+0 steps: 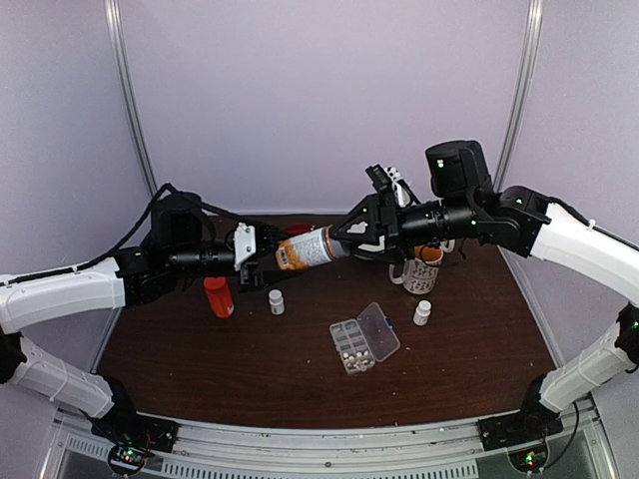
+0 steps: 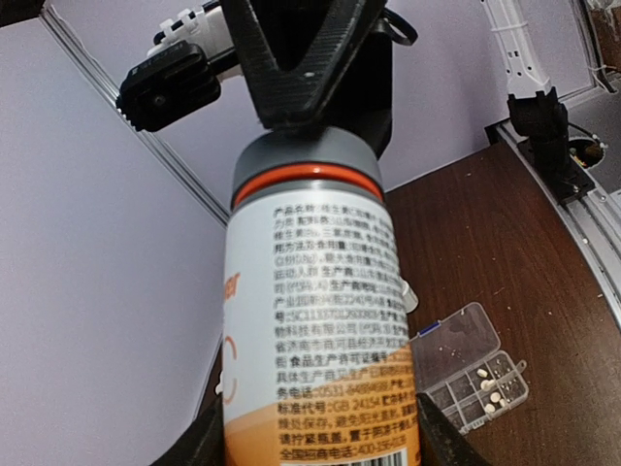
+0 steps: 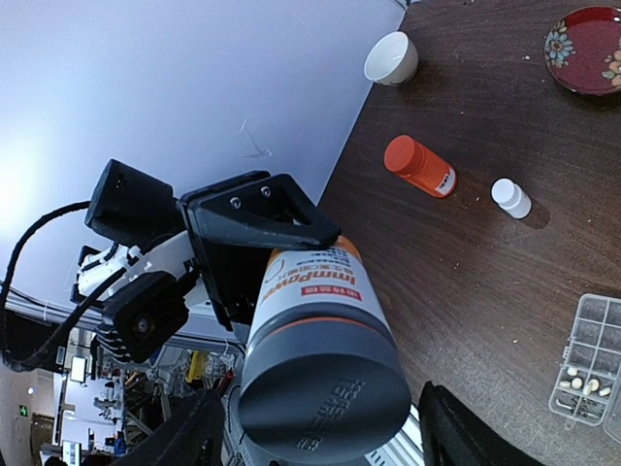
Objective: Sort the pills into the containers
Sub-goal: Unscrew the lid of the pill bottle.
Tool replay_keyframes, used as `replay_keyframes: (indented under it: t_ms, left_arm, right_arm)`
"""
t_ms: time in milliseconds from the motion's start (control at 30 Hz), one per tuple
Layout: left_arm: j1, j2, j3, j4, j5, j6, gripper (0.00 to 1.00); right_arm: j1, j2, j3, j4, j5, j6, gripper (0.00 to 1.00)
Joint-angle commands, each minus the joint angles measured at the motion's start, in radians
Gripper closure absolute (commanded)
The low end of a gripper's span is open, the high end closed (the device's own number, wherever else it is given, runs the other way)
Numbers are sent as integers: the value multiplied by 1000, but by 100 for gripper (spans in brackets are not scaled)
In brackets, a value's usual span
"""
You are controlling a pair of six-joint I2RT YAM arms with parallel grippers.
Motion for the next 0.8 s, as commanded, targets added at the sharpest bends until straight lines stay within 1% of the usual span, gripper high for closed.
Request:
replay_keyframes:
  t_ms: [0, 133, 367, 467, 533, 600, 700, 767]
  left_arm:
    - [-1, 4, 12, 89, 15, -6, 91]
    - [-1, 8, 19, 90, 19, -5, 91]
    - [-2, 8, 22, 84, 21, -5, 91]
    - [-2, 1, 14, 88, 19, -5, 92]
    - [-2, -2, 13, 83, 20, -5, 92]
    - [-3, -3, 13, 79, 19, -5, 92]
    - [-3, -3, 13, 81, 20, -11, 92]
    - [-2, 1, 19, 75, 27, -24, 92]
  right_arm:
    - [5, 9, 31, 41, -62, 6, 28]
    - [7, 3, 23, 30, -58, -3, 37]
    - [7, 15, 31, 9, -65, -26, 38]
    - [7, 25, 46, -12, -65, -43, 36]
    - [7, 31, 55, -22, -68, -48, 36]
    - [7, 36, 60, -23, -74, -51, 46]
    - [7, 43, 74, -41, -73, -69, 48]
    - [7, 41, 90, -56, -65, -112, 57]
